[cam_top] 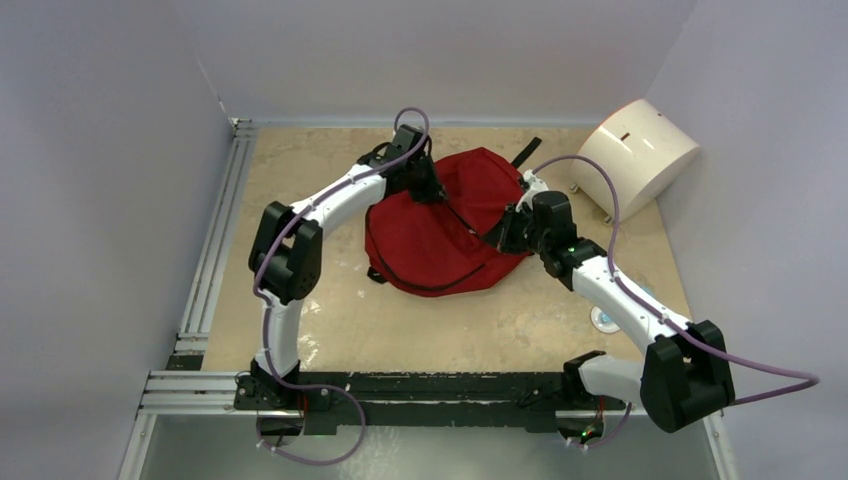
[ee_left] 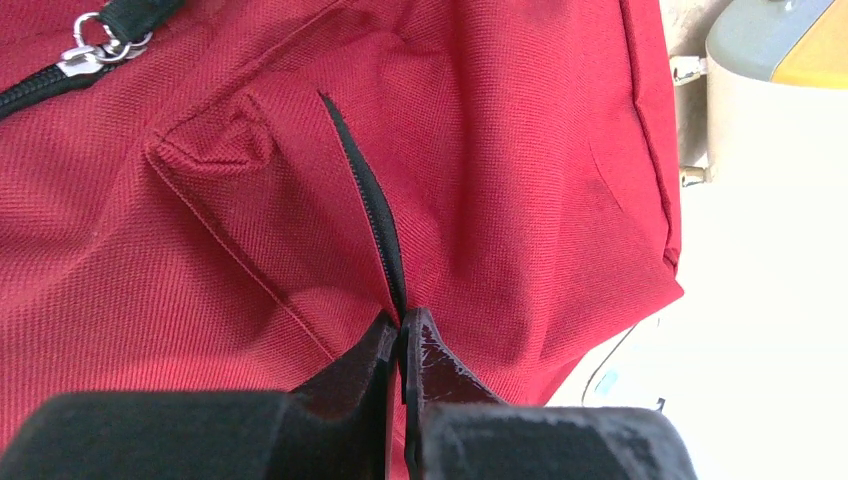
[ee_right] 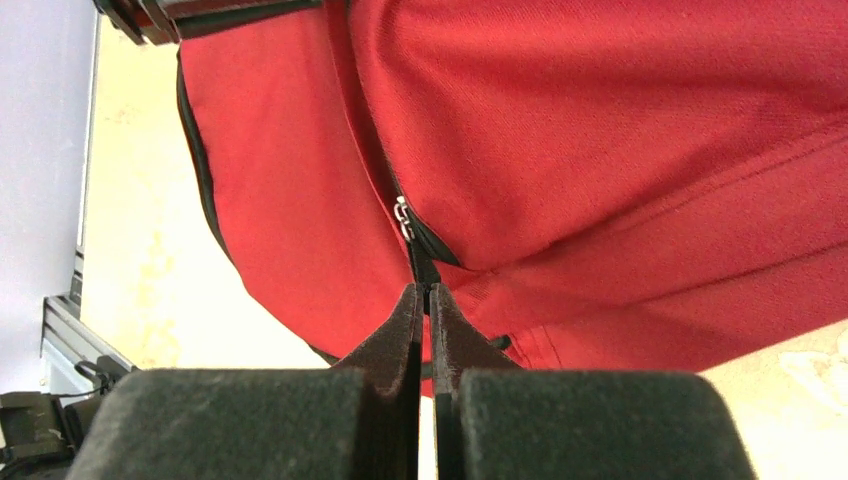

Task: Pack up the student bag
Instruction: Zip the student bag at the center of the board, then reset both arms

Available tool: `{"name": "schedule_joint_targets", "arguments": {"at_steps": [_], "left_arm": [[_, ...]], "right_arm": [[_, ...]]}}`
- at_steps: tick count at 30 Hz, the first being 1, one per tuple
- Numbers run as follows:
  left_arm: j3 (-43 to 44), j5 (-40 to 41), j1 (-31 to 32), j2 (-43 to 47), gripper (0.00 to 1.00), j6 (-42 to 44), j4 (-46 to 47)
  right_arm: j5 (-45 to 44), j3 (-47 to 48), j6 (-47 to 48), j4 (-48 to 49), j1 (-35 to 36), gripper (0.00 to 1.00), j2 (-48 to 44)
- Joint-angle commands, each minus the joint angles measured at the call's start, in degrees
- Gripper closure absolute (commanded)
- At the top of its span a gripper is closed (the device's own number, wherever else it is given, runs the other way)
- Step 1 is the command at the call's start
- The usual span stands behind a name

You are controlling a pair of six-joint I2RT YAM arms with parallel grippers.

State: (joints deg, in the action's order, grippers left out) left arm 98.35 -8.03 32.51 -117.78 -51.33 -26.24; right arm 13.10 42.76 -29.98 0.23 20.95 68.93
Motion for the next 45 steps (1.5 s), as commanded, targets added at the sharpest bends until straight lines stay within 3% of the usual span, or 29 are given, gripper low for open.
{"name": "schedule_joint_targets", "arguments": {"at_steps": [1, 16, 18, 19, 20, 22, 24, 29, 32, 37, 45], "left_arm": [[3.37, 2.33, -4.0, 0.21, 1.0, 2.36, 2.25], [6.0, 0.06, -6.23, -1.21, 1.0, 4.76, 1.77], [6.63, -0.66, -6.17, -1.16, 0.76, 5.71, 0.96], [6.56, -1.11, -6.15, -0.77, 0.69, 6.11, 0.94], [6.28, -1.49, -6.15, -0.01, 0.62, 6.79, 1.28], [4.74, -3.01, -6.15, 2.13, 0.55, 8.44, 3.21], [2.93, -4.16, -6.23, 4.72, 0.48, 10.17, 5.33], [0.28, -4.31, -6.91, 11.32, 0.38, 15.98, 6.36], [-3.86, -0.45, -7.86, 16.41, 0.34, 20.24, 6.17], [-14.25, 6.93, -10.55, 27.53, 0.29, 24.56, 6.49], [-30.94, 15.73, -18.16, 43.22, 0.29, 19.94, 0.15]], "right_arm": [[-1.55, 0.15, 0.45, -3.38, 0.21, 1.0, -2.19], [-3.67, 1.0, 2.15, -6.69, 0.19, 1.0, -1.14], [-3.34, 0.97, 2.32, -5.45, 0.15, 1.0, -1.69], [-3.31, 0.85, 1.75, -4.56, 0.17, 1.0, -2.9], [-3.68, 0.76, 0.92, -3.59, 0.16, 0.97, -4.08], [-5.32, 0.81, -0.65, -1.82, 0.2, 0.8, -6.6], [-7.78, 1.39, -1.51, -0.69, 0.17, 0.71, -8.84], [-14.18, 2.37, -2.75, 3.11, 0.15, 0.59, -13.97], [-15.91, 2.59, -2.6, 5.04, 0.17, 0.51, -15.87], [-17.97, 2.41, -1.93, 7.26, 0.14, 0.43, -18.29], [-22.02, -0.9, -2.95, 11.32, 0.2, 0.4, -25.67]]}}
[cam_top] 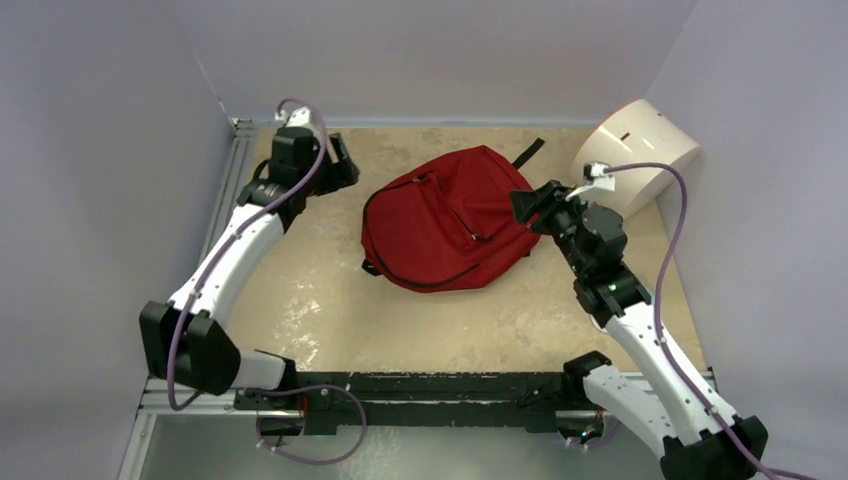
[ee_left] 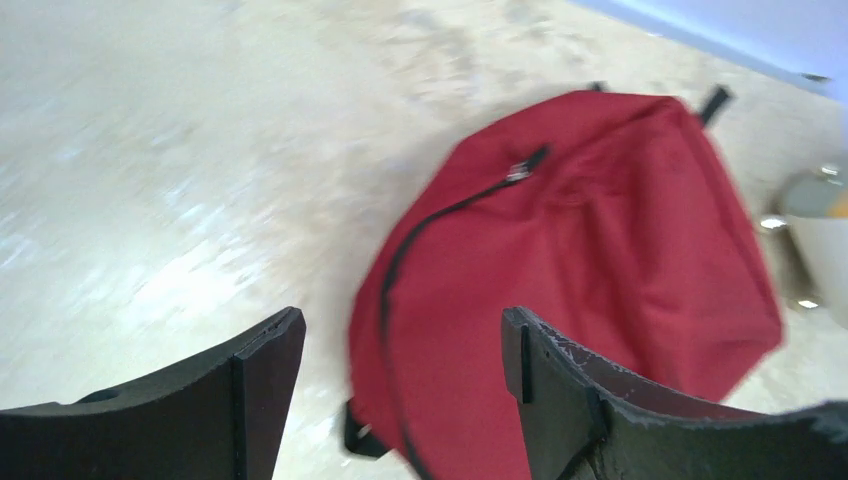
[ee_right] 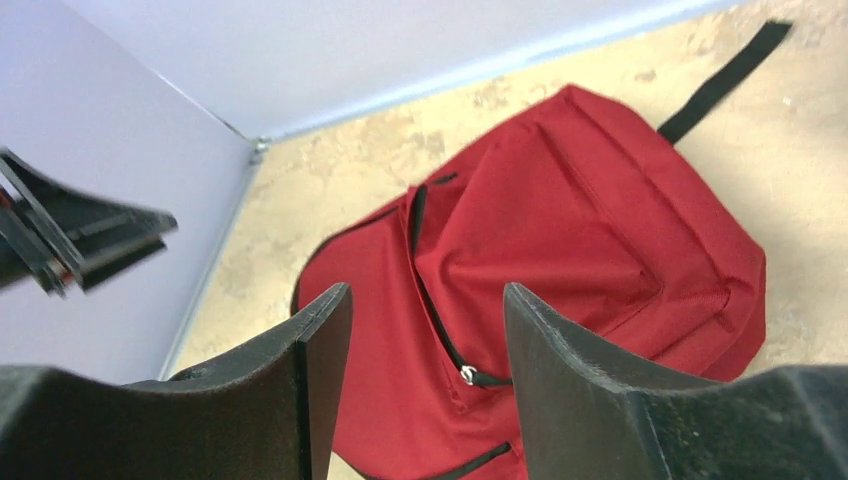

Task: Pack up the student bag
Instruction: Reset both arms

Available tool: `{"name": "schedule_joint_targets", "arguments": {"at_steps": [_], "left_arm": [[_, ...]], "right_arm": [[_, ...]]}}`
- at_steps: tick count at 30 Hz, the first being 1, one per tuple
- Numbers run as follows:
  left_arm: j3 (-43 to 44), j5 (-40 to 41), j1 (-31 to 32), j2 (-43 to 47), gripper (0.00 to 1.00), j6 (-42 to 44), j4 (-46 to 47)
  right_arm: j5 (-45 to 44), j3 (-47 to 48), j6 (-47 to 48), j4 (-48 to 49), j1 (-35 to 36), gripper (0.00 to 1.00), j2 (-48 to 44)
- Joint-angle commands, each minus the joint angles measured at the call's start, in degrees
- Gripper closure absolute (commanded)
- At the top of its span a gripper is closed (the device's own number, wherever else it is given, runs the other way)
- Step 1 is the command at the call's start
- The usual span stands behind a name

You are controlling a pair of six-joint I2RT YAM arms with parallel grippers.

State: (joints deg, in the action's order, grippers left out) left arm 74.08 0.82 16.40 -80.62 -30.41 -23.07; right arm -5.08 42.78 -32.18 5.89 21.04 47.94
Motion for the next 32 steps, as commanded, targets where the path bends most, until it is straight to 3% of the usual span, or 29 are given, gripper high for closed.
{"name": "schedule_joint_targets", "arguments": {"at_steps": [1, 7, 11, 14, 20, 32], "left_arm": [[-8.87, 7.93, -2.07, 8.12, 0.29, -1.21, -3.03], [-20.26, 10.58, -2.08, 22.14, 0.27, -2.97, -2.54], [-24.41, 11.84, -2.08, 28.96, 0.25, -3.88, -4.13], [-25.77, 12.89, -2.08, 30.61, 0.25, -4.59, -6.15], [-29.69, 10.56, -2.08, 31.05, 0.24, -5.46, -3.84], [-33.3, 7.39, -2.08, 34.15, 0.22, -4.08, -0.35]], "right_arm": [[-3.91, -1.55, -0.25, 6.47, 0.13, 0.39, -6.23], [-6.74, -3.36, 3.58, 7.34, 0.06, 0.31, -12.78], [-12.39, -1.36, 6.2, 2.02, 0.08, 0.22, -14.56], [-14.59, -0.76, 8.3, -0.15, 0.11, 0.02, -16.92], [-19.87, -4.76, 9.32, 3.65, 0.1, 0.01, -20.72], [-19.1, -7.97, 8.73, 6.19, 0.09, 0.01, -22.21]]}}
